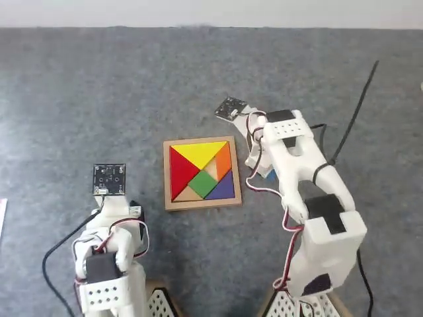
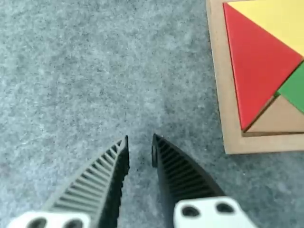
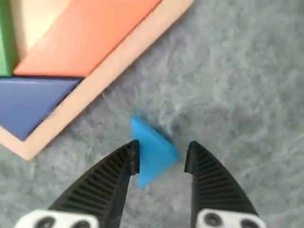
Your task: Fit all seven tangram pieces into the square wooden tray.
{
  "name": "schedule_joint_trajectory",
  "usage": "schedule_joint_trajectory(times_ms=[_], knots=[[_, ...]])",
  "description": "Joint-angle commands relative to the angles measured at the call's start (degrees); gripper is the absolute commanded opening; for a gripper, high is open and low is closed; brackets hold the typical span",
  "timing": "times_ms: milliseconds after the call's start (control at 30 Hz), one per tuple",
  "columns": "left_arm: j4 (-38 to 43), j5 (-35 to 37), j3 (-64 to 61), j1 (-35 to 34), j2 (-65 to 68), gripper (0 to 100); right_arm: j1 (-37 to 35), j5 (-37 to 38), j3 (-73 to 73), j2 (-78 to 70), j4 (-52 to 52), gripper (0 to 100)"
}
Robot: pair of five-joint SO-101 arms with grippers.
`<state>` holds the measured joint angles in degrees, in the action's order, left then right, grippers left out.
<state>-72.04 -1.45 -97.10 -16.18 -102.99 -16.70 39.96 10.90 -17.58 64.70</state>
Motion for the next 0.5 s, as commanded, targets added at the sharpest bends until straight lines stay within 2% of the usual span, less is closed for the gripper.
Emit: schedule_joint_trajectory(times_ms=[0,133,367,467], knots=[[-0.3,0.0,0.7,0.3,-1.1,8,0.6,1.2,-2.9,0.2,0.5,17.0],[-0.3,0.0,0.7,0.3,-1.1,8,0.4,4.4,-2.7,-0.2,0.5,17.0],[-0.3,0.0,0.7,0.3,-1.1,8,-0.9,5.7,-1.1,0.2,1.0,16.2],[-0.3,0.0,0.7,0.3,-1.1,8,-0.8,5.6,-1.1,0.3,1.0,7.3]])
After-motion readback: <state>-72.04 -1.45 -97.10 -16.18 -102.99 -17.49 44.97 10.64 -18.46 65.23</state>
